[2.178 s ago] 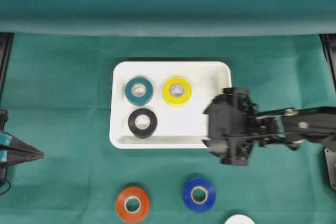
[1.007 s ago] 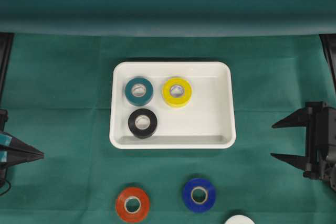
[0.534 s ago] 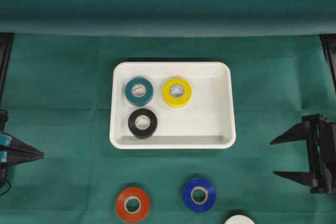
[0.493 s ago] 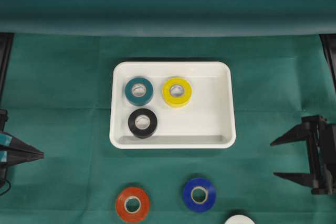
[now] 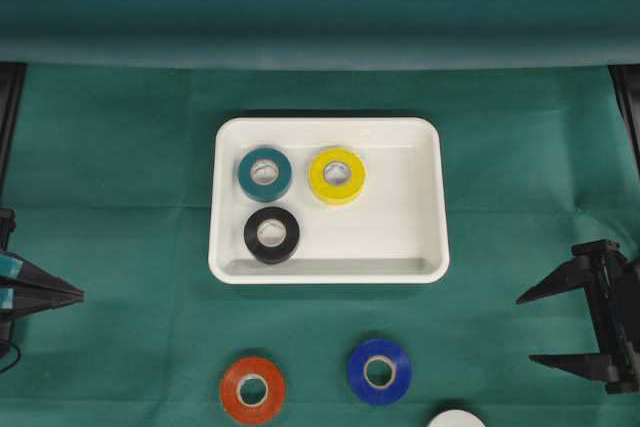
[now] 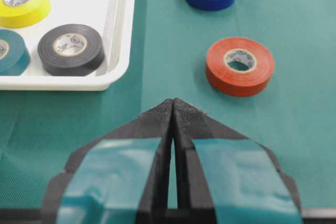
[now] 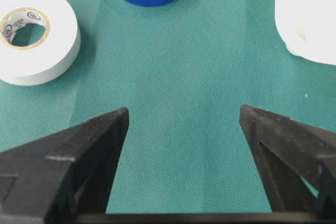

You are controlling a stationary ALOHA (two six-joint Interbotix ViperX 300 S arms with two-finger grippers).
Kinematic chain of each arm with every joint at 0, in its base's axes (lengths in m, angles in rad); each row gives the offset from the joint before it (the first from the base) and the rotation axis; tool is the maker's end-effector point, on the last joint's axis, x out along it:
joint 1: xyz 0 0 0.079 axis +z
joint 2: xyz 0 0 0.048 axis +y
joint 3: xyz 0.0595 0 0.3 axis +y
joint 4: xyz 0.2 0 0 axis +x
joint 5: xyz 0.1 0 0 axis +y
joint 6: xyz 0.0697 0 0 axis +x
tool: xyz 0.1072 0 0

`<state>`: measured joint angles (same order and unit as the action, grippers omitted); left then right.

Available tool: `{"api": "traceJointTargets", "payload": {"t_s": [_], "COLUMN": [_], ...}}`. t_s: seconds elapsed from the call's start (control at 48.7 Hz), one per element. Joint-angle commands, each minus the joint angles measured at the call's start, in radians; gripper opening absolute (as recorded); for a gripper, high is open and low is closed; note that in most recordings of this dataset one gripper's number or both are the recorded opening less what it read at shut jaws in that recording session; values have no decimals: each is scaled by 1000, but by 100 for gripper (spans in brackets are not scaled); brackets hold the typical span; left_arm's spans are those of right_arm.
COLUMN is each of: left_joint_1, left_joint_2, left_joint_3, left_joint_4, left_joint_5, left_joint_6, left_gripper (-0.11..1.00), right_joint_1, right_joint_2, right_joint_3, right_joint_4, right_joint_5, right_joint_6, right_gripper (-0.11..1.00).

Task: Put the tape into the white case with the right arm.
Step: 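Lift the right gripper out of the tray and retract right, then move the right gripper down onto the blue tape roll and grasp it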

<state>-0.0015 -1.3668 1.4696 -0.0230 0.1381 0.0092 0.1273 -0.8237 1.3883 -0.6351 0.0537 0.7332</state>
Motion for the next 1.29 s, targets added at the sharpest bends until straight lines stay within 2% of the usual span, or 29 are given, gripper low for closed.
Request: {"api": "traceJointTargets", "payload": {"t_s": [0.0,0.267,0.719,1.027,1.274], "left_joint_1": [2,2,2,2,2], "left_joint_2": [8,8,9,8,8], "left_joint_3": [-14,-12,-9,-11,-9], "left_joint_4": [0,0,0,0,0], "left_joint_5": [-11,-12,-17,-17,-15], "left_joint_6": [2,2,2,0,-2], "left_gripper": [0,0,0,0,0], "right_joint_1": [2,2,64,71,75], "right_joint_2": [8,114,472,684,787], "right_joint_3": [-17,-67,-293,-465,-561], "right_joint_4": [0,-2,-12,-11,-12], "right_joint_5": [-8,-15,-57,-57,-57], "right_joint_6": [0,0,-12,-15,-17], "right_gripper": [54,54,54,54,55]}}
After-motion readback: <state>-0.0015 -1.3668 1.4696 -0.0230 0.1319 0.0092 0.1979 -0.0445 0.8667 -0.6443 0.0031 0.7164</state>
